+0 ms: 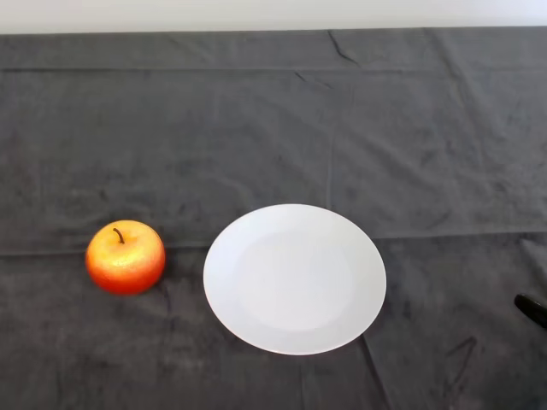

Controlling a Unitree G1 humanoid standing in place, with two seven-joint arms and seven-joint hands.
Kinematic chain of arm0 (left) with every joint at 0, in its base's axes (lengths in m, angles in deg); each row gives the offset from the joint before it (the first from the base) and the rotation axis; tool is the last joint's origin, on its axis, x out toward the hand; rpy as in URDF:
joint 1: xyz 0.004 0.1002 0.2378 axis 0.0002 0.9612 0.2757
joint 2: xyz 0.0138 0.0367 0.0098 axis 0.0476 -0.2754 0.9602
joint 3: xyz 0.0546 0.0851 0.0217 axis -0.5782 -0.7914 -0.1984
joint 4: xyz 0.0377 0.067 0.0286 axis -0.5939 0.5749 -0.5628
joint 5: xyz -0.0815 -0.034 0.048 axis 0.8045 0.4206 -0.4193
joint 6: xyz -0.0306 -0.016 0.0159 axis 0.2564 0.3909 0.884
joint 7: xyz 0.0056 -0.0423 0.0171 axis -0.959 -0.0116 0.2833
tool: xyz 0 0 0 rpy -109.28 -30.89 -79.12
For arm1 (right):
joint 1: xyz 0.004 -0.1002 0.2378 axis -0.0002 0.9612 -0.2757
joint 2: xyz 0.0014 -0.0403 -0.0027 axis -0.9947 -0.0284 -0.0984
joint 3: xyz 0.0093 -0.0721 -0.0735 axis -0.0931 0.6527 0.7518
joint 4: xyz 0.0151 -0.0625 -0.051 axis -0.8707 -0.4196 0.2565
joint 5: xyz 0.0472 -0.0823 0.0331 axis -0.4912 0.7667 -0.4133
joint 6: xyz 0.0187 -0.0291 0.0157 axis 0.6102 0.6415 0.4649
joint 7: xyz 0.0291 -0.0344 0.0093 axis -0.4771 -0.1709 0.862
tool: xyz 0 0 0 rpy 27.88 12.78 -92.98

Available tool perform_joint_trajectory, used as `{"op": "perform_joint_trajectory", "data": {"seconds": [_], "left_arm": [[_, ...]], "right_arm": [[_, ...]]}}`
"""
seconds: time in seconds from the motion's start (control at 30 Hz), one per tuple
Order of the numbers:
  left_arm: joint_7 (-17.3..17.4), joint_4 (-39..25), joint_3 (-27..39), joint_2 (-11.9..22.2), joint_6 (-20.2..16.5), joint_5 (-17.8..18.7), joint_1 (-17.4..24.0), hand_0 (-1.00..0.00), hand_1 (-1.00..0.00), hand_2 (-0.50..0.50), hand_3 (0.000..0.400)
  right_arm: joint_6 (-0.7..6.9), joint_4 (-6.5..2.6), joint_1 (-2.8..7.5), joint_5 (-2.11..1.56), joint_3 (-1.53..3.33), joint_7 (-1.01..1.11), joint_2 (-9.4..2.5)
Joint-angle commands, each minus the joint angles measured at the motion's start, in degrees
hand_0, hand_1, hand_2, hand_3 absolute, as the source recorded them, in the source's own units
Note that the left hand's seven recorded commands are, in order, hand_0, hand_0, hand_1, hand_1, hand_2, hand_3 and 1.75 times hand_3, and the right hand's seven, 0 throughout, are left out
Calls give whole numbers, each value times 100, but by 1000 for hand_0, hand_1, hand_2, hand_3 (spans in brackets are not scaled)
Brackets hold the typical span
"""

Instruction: Move the apple to the plate

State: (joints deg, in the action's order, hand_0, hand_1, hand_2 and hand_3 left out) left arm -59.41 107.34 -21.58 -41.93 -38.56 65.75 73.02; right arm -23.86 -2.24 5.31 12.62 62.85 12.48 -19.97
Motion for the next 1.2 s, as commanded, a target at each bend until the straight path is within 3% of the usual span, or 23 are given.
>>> {"op": "perform_joint_trajectory", "data": {"seconds": [0.03, 0.73, 1.2], "left_arm": [[-48, 84, -148, 51, 86, -110, 78, 0, 0, 0, 0], [48, 63, -175, 252, -24, -133, -31, 0, 0, 0, 0], [583, 10, -203, 574, -131, -89, -174, 0, 0, 0, 0]], "right_arm": [[146, -229, 122, -79, 30, 47, -93], [146, -229, 122, -79, 29, 48, -93], [147, -229, 122, -77, 27, 49, -95]]}}
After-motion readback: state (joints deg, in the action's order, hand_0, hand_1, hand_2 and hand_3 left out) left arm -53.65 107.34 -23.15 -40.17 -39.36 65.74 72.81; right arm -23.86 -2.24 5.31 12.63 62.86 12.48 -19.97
